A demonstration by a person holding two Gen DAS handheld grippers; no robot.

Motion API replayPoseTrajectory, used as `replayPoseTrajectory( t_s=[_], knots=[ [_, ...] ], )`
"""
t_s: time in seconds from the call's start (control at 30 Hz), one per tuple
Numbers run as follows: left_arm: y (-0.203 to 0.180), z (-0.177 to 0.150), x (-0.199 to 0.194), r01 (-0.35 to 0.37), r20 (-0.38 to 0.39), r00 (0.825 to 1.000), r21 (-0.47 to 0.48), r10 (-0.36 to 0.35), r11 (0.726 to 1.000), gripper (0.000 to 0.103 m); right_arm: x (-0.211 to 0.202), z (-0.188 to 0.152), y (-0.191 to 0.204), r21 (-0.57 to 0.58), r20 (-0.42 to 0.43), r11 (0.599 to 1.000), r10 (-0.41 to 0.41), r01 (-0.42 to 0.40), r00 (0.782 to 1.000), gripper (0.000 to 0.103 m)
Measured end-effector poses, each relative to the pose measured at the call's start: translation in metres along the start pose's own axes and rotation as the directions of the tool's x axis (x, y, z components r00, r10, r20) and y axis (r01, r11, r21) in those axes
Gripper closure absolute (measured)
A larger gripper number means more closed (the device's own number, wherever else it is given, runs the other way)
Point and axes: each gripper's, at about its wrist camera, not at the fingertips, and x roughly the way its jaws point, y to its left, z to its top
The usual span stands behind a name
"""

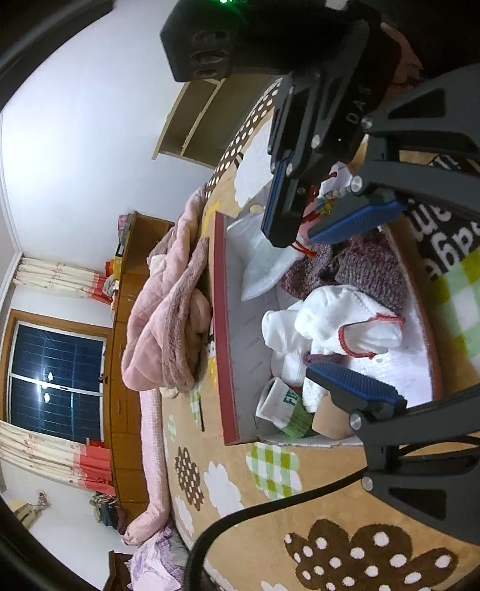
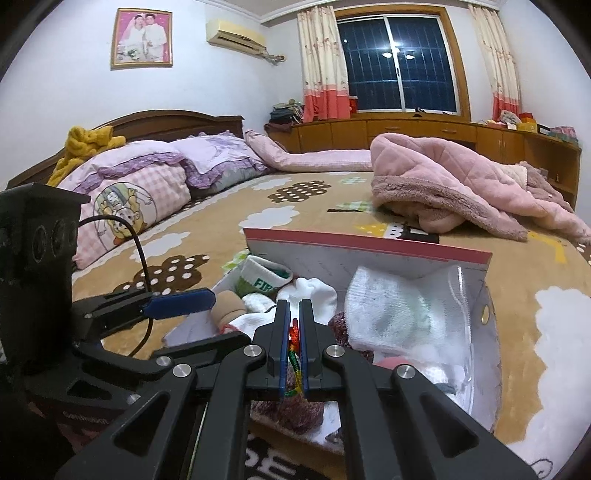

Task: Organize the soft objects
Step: 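Carry the string bracelet into the shoebox with the right gripper and release it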

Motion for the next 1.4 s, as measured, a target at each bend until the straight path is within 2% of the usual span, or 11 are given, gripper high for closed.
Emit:
replayPoseTrajectory(
  t_s=[0.27,0.43,0.63,0.77,0.93,1.1,1.4],
  knots=[
    [0.017,0.003,0.019,-0.011,-0.025,1.000,-0.075,0.009,0.997,0.031,0.020,0.006,-0.006,0.017,-0.015,1.000,-0.018,0.019,1.000,0.097],
    [0.024,0.005,0.025,-0.046,-0.023,0.999,-0.073,0.044,0.996,0.031,0.035,0.006,-0.008,0.021,-0.040,0.999,-0.028,0.029,0.999,0.097],
    [0.036,0.006,0.038,-0.090,-0.045,0.995,-0.098,0.086,0.991,0.031,0.062,0.002,-0.011,0.039,-0.104,0.999,-0.029,0.033,0.994,0.097],
    [0.049,0.005,0.048,-0.096,-0.067,0.994,-0.125,0.088,0.987,0.031,0.076,0.001,-0.011,0.043,-0.159,0.999,-0.015,0.022,0.987,0.096],
    [0.056,0.005,0.054,-0.114,-0.080,0.991,-0.125,0.104,0.986,0.034,0.089,0.000,-0.007,-0.013,-0.253,0.998,-0.058,0.056,0.966,0.096],
    [0.050,0.003,0.060,-0.159,-0.078,0.985,-0.077,0.153,0.984,0.035,0.104,-0.006,-0.012,-0.012,-0.374,0.999,-0.044,0.043,0.926,0.096],
    [0.048,-0.004,0.057,-0.172,-0.059,0.984,-0.074,0.168,0.982,0.036,0.106,-0.009,-0.011,-0.026,-0.409,0.999,-0.053,0.046,0.911,0.096]
  ],
)
